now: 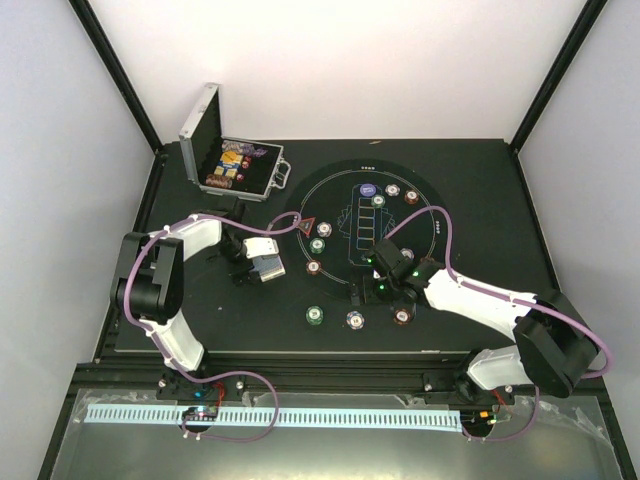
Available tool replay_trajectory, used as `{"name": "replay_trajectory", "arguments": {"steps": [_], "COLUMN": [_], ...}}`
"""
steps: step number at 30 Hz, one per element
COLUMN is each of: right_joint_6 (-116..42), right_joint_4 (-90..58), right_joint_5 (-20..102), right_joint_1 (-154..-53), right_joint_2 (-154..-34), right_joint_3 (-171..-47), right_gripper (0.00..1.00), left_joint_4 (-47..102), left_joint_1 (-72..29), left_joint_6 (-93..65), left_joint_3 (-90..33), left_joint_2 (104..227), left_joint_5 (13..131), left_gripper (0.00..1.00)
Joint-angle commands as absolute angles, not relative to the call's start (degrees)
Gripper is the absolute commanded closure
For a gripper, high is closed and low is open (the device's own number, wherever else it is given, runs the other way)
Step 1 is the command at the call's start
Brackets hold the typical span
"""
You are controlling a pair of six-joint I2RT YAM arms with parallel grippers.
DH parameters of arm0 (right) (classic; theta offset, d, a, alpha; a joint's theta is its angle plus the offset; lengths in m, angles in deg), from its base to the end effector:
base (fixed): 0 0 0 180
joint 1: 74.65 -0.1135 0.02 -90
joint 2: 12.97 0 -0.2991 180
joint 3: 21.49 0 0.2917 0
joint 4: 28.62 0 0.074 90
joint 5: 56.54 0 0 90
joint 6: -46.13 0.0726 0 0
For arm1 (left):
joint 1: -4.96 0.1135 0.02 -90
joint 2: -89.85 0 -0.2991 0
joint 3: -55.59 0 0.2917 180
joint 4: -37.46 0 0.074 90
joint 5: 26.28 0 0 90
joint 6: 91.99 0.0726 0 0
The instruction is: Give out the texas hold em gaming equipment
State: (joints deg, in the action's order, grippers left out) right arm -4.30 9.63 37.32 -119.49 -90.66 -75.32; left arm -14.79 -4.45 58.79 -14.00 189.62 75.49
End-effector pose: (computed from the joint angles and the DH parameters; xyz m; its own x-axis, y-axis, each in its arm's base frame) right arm 0.2033 0.2090 0.1583 -0.9455 -0.0439 -0.3227 -0.1603 0.9252 0.3438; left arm 0.3350 -0.0705 0.1178 -0.3146 0.9182 -0.2408 0.9446 0.3279 0.0163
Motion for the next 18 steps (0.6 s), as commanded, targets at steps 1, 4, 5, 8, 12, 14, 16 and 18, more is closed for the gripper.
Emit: {"name": "replay_trajectory", "arguments": {"steps": [1, 4, 5, 8, 12, 14, 16, 18], "right_joint_6": [-3.66, -3.58, -3.54, -3.44, -3.4, -3.29, -3.31, -3.2], "right_joint_4": [9.71, 9.67, 9.56, 9.51, 9.41, 9.36, 9.2, 9.16], "right_joint_5": [36.64, 36.5, 36.45, 36.32, 36.26, 36.35, 36.47, 36.45], "right_joint_1": [-119.99, -119.96, -119.95, -120.0, -119.96, -119.93, -119.94, -119.99], "right_joint_2": [-90.39, -90.49, -90.41, -90.18, -90.06, -90.13, -90.06, -90.0], "right_joint_3": [-75.82, -75.75, -75.69, -75.48, -75.38, -75.38, -75.38, -75.31], "right_gripper": [0.0, 0.0, 0.0, 0.0, 0.0, 0.0, 0.01, 0.01], "left_joint_4": [-13.58, -13.42, -13.48, -13.64, -13.67, -13.68, -13.62, -13.25], "left_joint_1": [-4.82, -4.79, -4.81, -4.82, -4.8, -4.82, -4.8, -4.8], "left_joint_6": [58.36, 58.31, 58.31, 58.43, 58.95, 59.3, 59.76, 60.23], "left_joint_3": [-13.96, -13.85, -13.85, -13.81, -13.57, -13.29, -12.86, -12.54], "left_joint_2": [190.83, 190.89, 190.96, 191.12, 190.73, 190.45, 190.13, 189.8], "left_joint_5": [74.56, 74.61, 74.58, 74.13, 73.79, 73.57, 73.65, 73.46], "left_gripper": [0.01, 0.05, 0.06, 0.11, 0.19, 0.19, 0.2, 0.24]}}
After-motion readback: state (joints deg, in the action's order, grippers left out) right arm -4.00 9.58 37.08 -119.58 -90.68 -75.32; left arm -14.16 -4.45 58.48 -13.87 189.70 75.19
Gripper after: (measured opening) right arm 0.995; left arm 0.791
